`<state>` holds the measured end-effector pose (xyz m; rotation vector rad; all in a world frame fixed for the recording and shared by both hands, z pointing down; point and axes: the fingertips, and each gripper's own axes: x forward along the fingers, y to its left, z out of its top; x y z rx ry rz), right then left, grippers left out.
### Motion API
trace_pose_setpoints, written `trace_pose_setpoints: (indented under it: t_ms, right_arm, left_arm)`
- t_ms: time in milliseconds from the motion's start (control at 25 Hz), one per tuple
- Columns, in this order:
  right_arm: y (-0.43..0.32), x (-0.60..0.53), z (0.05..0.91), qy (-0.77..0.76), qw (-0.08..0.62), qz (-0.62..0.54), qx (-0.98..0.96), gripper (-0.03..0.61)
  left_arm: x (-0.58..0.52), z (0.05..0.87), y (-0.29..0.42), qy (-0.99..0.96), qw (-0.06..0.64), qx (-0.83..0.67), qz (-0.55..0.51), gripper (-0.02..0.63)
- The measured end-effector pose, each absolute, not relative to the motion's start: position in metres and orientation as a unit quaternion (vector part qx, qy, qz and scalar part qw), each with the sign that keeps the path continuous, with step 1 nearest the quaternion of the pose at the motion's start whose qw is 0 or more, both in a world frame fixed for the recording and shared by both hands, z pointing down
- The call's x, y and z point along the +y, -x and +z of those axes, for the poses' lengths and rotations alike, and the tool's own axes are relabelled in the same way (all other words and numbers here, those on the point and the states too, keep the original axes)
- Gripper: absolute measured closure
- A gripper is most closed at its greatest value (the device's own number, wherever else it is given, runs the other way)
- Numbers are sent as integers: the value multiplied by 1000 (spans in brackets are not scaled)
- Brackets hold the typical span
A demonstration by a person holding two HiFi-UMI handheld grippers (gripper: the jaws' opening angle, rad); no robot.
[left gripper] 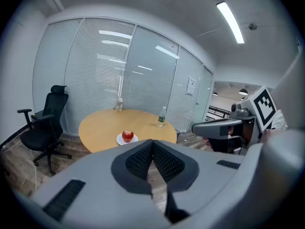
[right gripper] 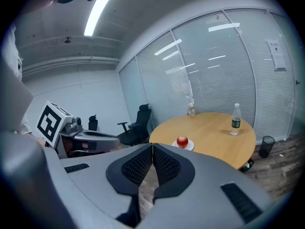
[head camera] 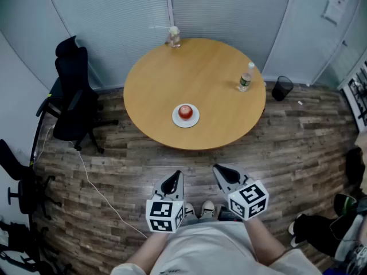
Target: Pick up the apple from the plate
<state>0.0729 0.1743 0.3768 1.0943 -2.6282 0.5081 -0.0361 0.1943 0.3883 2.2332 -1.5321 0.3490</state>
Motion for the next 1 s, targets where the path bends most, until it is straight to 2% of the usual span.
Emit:
trace_pose_setpoints:
  t_ms: [720, 1000]
  right_arm:
    - [-60, 184, 386, -368, 143, 176, -902, 548]
    - [-49, 186, 383, -384, 127, 190, -894, 547]
  left_arm:
    - [199, 388, 44, -809, 199, -540, 118, 611]
    - [203, 386, 58, -818, 194, -528, 118, 611]
